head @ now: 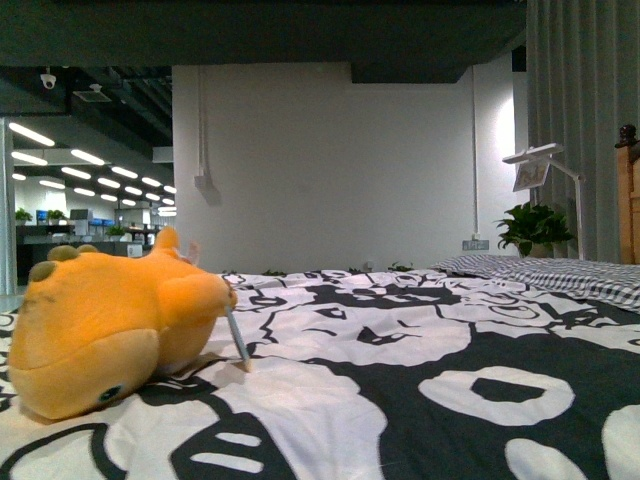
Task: Put away toys
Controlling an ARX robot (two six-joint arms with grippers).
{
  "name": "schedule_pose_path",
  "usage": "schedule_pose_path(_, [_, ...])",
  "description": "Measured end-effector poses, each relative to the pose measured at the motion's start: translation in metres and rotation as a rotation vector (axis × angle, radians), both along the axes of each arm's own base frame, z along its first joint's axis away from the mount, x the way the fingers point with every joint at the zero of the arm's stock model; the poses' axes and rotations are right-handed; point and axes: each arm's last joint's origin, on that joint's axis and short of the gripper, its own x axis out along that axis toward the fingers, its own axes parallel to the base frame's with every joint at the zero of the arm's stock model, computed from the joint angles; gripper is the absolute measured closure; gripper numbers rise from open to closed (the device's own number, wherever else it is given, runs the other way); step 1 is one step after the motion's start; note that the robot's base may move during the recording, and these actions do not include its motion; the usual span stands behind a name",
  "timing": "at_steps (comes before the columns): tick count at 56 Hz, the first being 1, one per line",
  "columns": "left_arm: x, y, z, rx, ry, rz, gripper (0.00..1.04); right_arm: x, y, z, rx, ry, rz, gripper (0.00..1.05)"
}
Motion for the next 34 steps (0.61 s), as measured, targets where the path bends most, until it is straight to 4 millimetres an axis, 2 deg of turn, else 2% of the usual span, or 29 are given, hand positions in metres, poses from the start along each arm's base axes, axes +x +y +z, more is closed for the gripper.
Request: schedule_pose_path(34, [-0.0001,0.0001,-0.0001,0.001,0.000,0.003,0.06,0.0000,0.0001,0.0000,0.000,0.000,0.004,0.07])
